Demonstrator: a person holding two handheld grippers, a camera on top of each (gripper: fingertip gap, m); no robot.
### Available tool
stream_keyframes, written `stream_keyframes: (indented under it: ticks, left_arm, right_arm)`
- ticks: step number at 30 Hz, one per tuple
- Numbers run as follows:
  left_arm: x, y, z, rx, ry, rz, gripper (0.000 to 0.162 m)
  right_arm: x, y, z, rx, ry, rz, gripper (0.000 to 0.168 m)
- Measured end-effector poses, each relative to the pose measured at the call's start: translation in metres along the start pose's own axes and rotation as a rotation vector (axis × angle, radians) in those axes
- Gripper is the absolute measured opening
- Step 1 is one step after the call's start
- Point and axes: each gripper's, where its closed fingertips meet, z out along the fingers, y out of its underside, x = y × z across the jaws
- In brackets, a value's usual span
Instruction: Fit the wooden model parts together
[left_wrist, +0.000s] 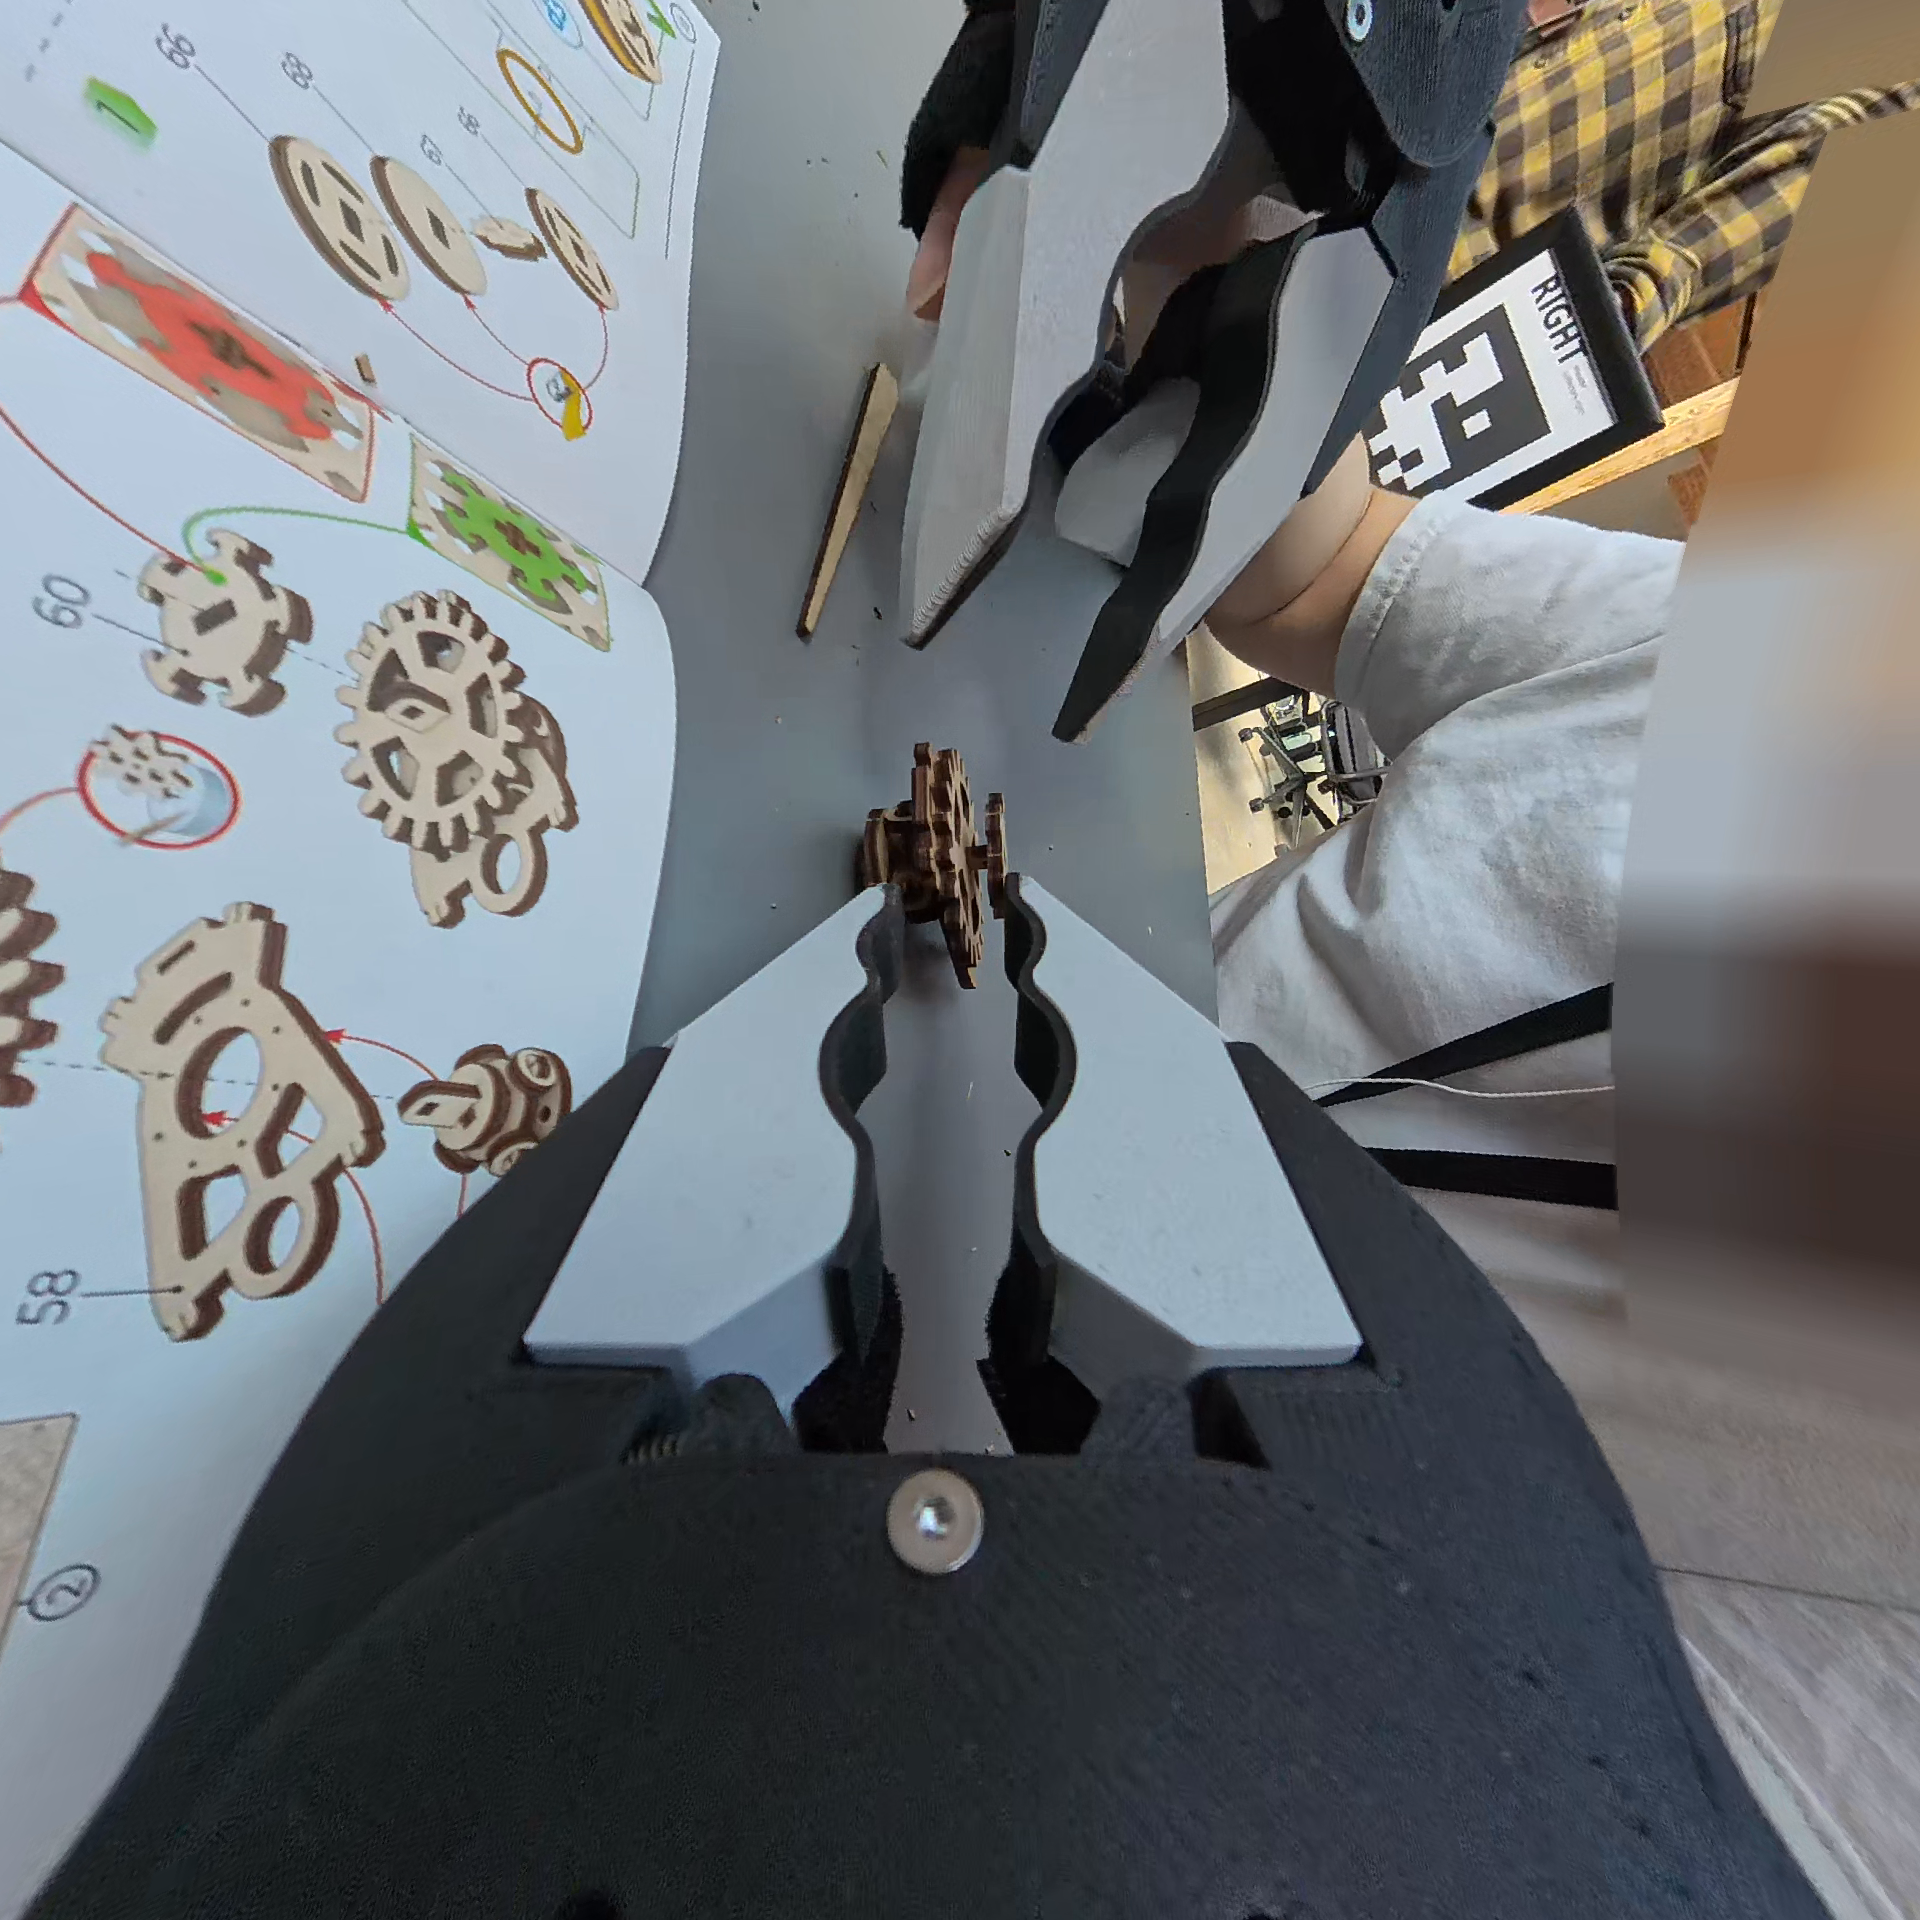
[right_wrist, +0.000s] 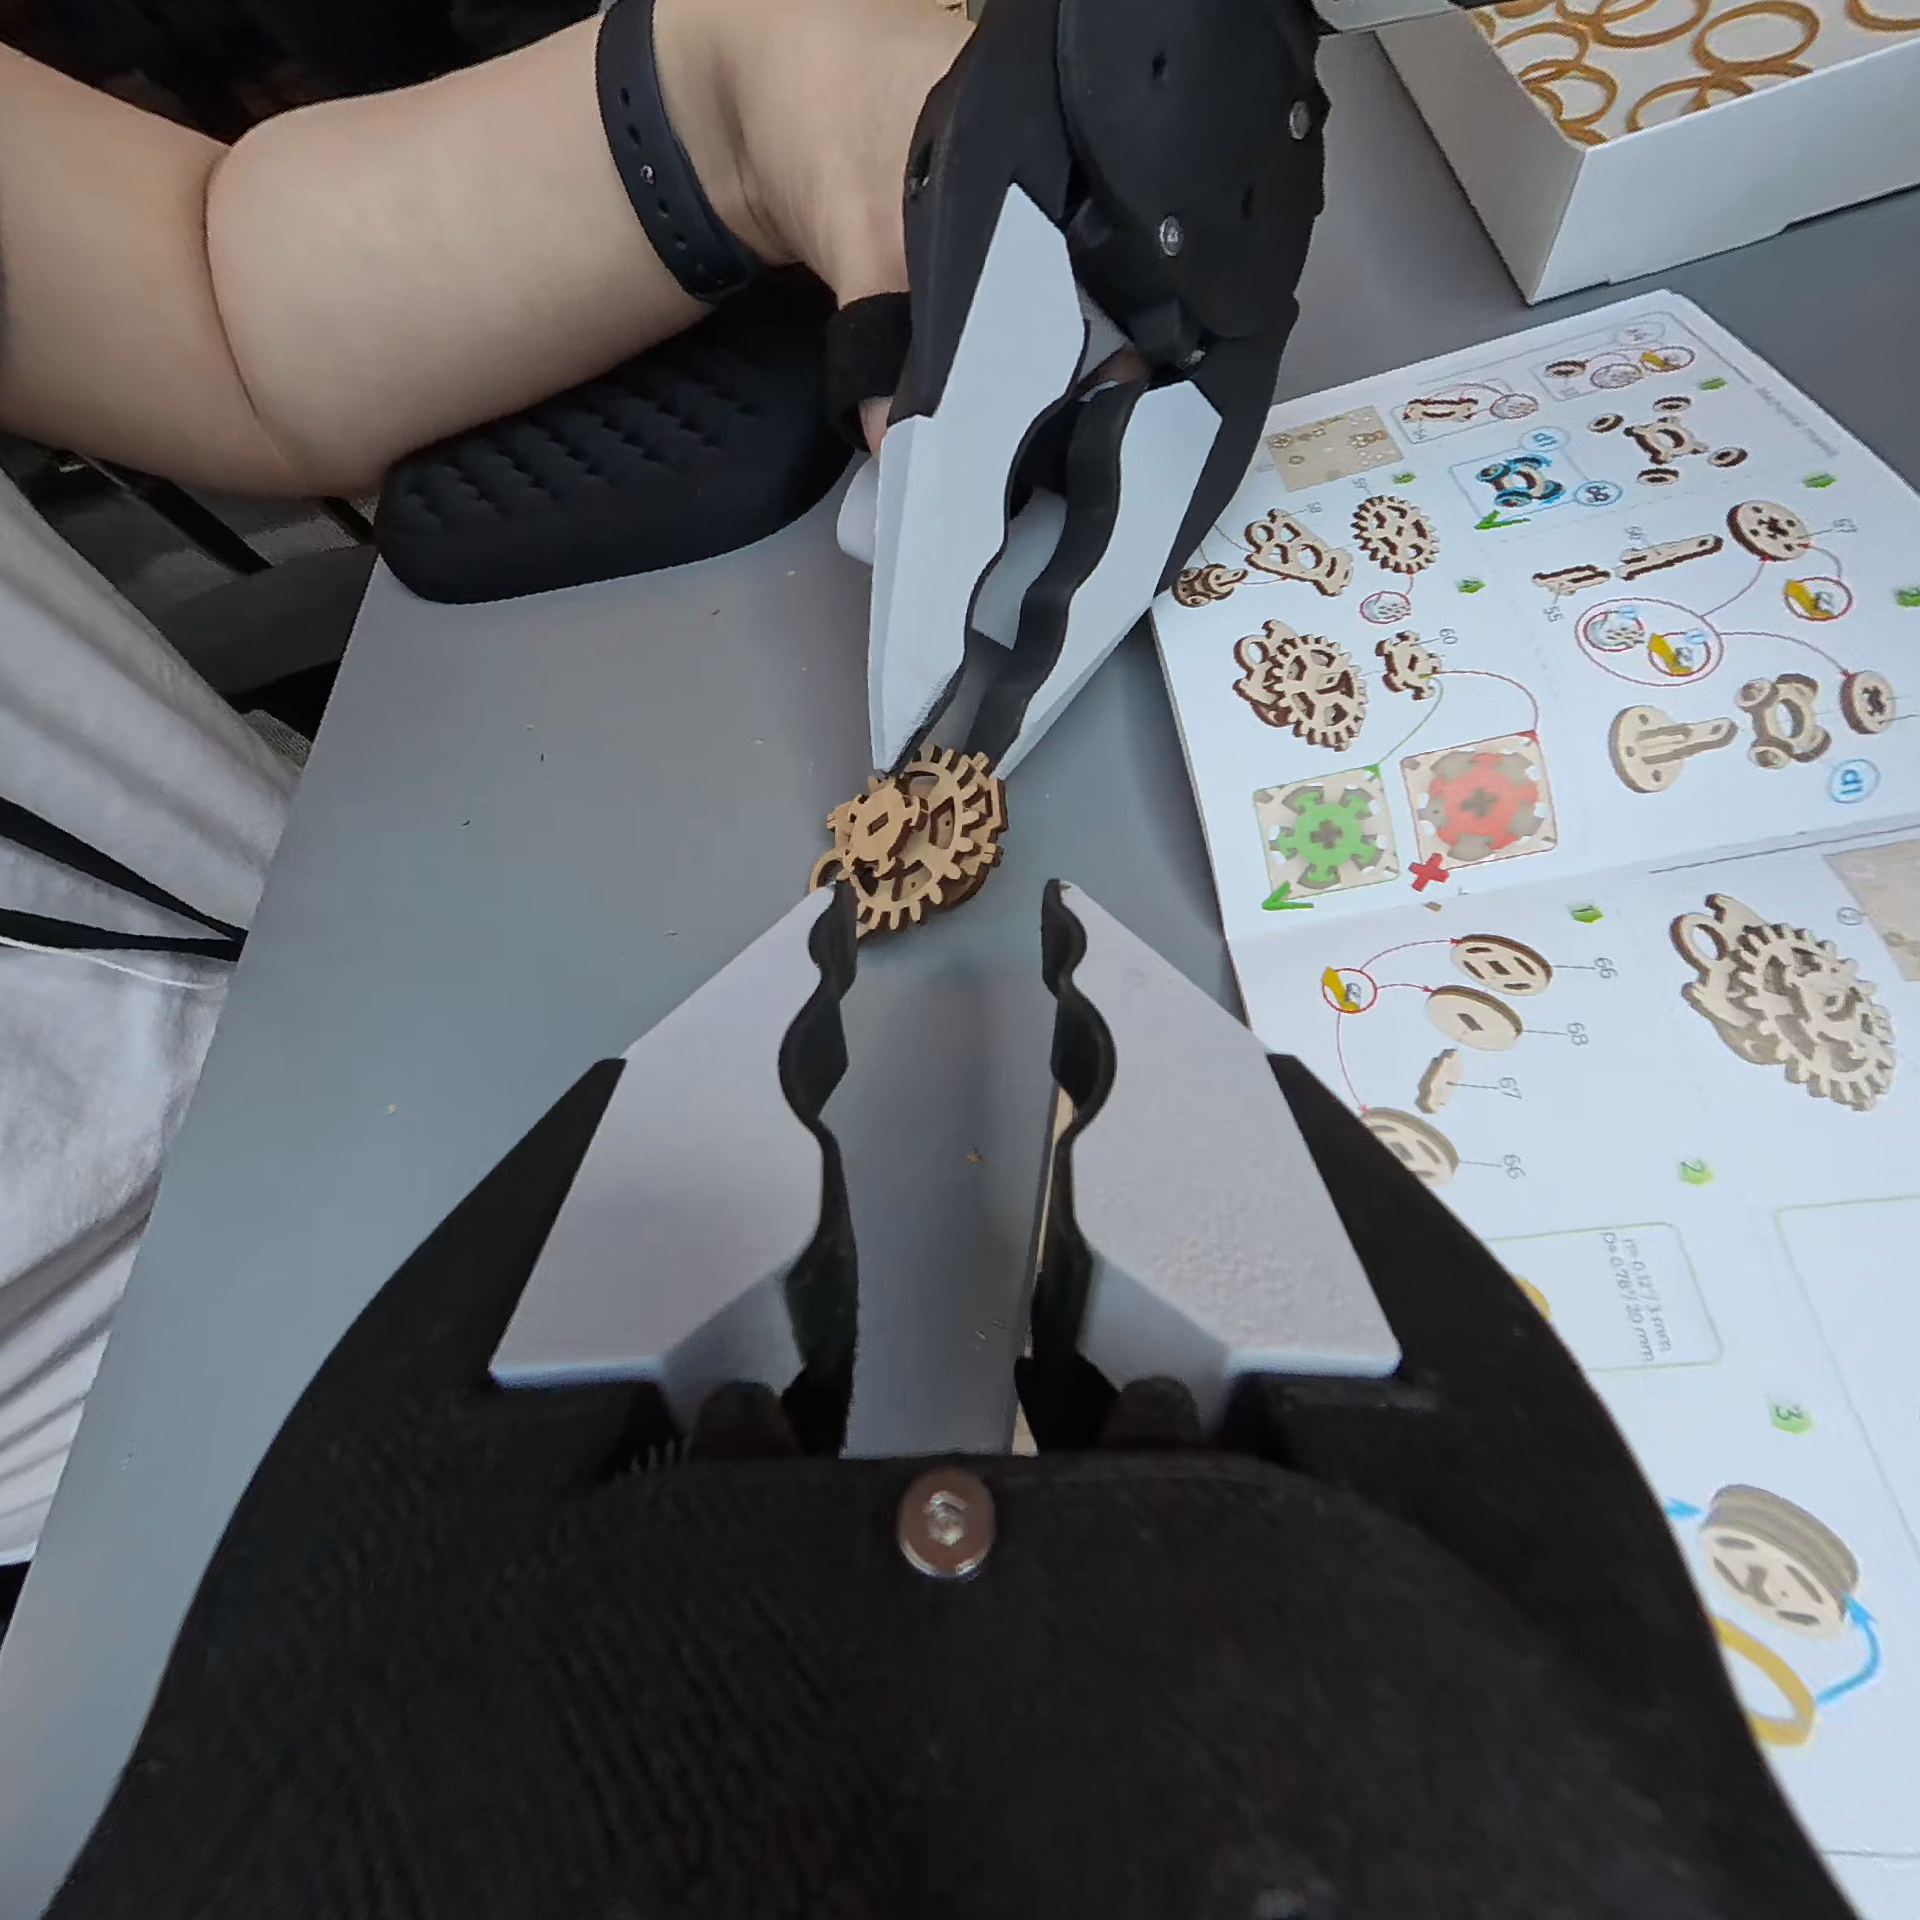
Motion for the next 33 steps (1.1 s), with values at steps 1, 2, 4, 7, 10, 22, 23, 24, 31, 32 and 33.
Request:
stream_keyframes:
  ticks: [1,2,4,7,10,22,23,24,31,32,33]
  left_arm:
    - [0.000,0.000,0.000,0.000,0.001,0.001,0.017]
    - [0.000,0.000,0.000,0.002,0.002,0.000,0.017]
    - [0.000,0.000,0.000,0.002,0.003,-0.003,0.017]
    - [0.001,0.000,0.000,0.004,0.000,-0.003,0.017]
    - [0.001,0.000,-0.002,0.007,-0.013,-0.001,0.018]
    - [-0.001,-0.005,-0.021,0.067,-0.062,0.005,0.019]
    - [-0.002,-0.007,-0.024,0.082,-0.067,0.009,0.019]
    - [-0.002,-0.009,-0.028,0.100,-0.074,0.015,0.019]
    - [0.019,-0.054,-0.064,0.354,-0.235,0.369,0.018]
    - [0.022,-0.063,-0.072,0.412,-0.299,0.456,0.023]
    - [0.028,-0.071,-0.080,0.476,-0.356,0.539,0.028]
  right_arm:
    - [0.001,0.000,-0.002,0.011,0.013,0.028,0.036]
    - [0.001,0.001,-0.005,0.027,0.026,0.062,0.037]
    - [-0.005,0.003,-0.007,0.054,0.023,0.126,0.038]
    - [-0.014,0.009,-0.004,0.079,0.013,0.174,0.038]
    - [-0.016,0.011,0.002,0.077,0.032,0.117,0.038]
    - [-0.008,0.007,0.003,0.098,0.128,-0.006,0.035]
    - [-0.005,0.003,-0.002,0.121,0.156,-0.026,0.035]
    - [-0.002,-0.002,-0.008,0.148,0.189,-0.047,0.034]
    - [0.011,-0.054,-0.086,0.480,0.541,-0.338,0.049]
    - [0.009,-0.059,-0.094,0.510,0.557,-0.358,0.060]
    - [0.009,-0.061,-0.100,0.526,0.574,-0.356,0.072]
